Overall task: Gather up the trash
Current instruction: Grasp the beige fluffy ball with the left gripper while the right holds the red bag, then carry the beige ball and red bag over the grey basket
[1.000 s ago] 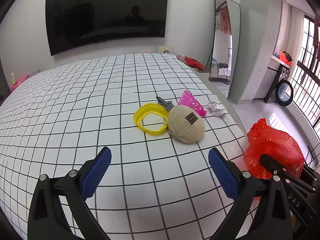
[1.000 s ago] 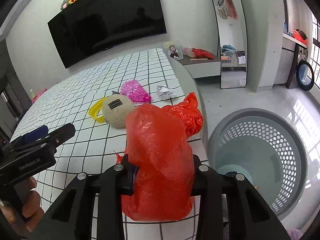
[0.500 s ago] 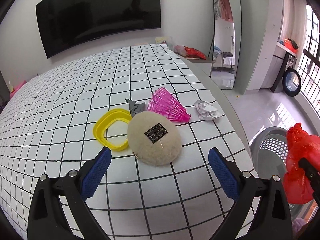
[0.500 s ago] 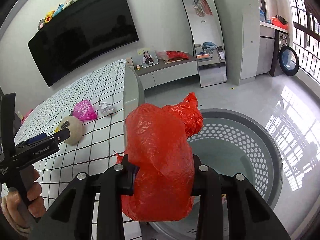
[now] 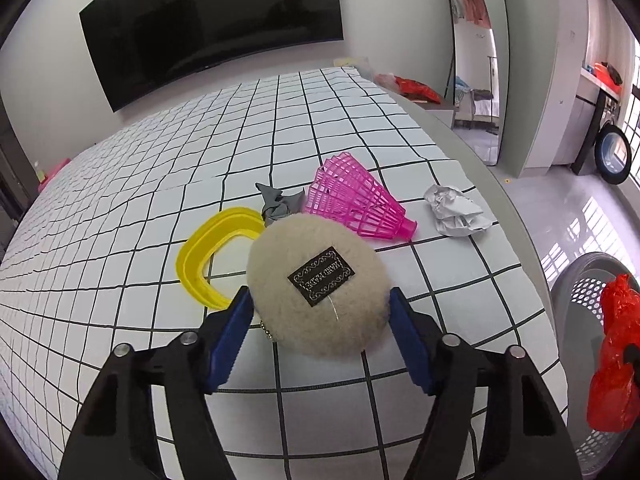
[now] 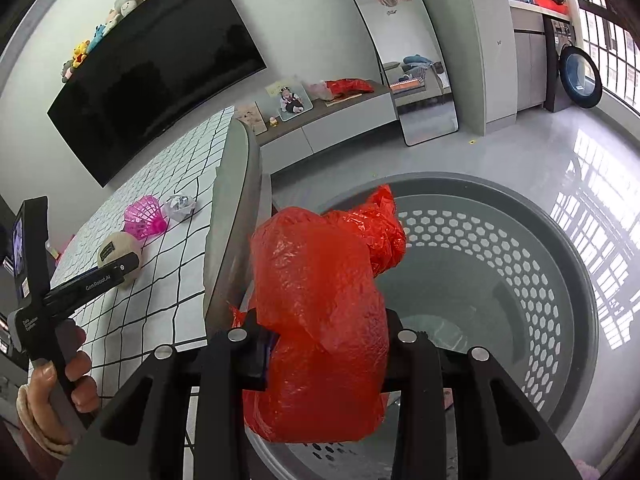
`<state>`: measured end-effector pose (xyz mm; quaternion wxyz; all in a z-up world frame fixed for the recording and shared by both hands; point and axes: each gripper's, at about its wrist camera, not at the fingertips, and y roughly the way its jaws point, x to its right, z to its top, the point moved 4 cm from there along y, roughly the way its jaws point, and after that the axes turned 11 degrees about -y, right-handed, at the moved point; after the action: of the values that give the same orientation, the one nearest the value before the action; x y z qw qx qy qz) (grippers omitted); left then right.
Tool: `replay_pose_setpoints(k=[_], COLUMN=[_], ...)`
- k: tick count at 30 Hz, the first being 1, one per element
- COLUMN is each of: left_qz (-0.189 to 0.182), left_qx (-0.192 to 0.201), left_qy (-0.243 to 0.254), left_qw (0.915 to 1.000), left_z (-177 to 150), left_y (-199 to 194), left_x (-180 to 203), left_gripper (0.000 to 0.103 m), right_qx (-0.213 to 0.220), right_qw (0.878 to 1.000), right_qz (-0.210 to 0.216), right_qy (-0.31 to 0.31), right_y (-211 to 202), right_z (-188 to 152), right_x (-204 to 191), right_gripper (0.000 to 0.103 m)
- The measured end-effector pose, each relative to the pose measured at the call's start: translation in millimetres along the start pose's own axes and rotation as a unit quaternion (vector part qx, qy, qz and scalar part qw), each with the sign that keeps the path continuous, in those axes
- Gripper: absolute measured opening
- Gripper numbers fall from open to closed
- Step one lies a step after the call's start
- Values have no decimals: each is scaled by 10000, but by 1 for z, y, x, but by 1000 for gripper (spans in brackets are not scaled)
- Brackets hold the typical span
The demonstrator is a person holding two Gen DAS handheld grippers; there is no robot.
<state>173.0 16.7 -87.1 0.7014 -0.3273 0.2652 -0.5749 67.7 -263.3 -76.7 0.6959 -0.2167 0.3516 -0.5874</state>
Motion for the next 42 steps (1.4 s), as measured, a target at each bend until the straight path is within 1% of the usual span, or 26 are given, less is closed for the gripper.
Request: replay_pose_setpoints(k=[3, 8, 13, 21, 27, 34, 37, 42], left_qz=[-36, -113, -261, -683, -1251, -1831, -2005, -2134], left_qx=[44, 120, 256, 437, 379, 315, 291, 204], left_qy=[-17, -3, 30, 174, 429, 872, 1082, 1348], left_qw=[10000, 9999, 9993, 9966, 9905, 9787, 9733, 9674], left_z=[1, 2, -1, -19, -40, -65, -76, -90], left_y=[-3, -13, -37, -84, -110, -135, -142, -144], left_x=[-2, -2, -4, 4, 34, 79, 100, 127], left_gripper=[59, 58, 58, 58, 58, 58, 58, 58], right_qx=[9, 42, 146, 256, 261, 263, 265, 238], right_qw=[10000, 10000, 9999, 9993, 9982, 9957, 9948, 9941], right_qz=[-4, -26, -83, -263, -511, -786, -865, -907], right_qy=[34, 39, 19, 21, 154, 407, 467, 545], right_y=[-1, -3, -12, -38, -61, -80, -84, -82], right_z=[0, -1, 0, -11, -25, -40, -46, -51], right_x=[2, 3, 3, 3, 13, 36, 45, 58], right_gripper=[33, 33, 33, 33, 33, 33, 33, 33])
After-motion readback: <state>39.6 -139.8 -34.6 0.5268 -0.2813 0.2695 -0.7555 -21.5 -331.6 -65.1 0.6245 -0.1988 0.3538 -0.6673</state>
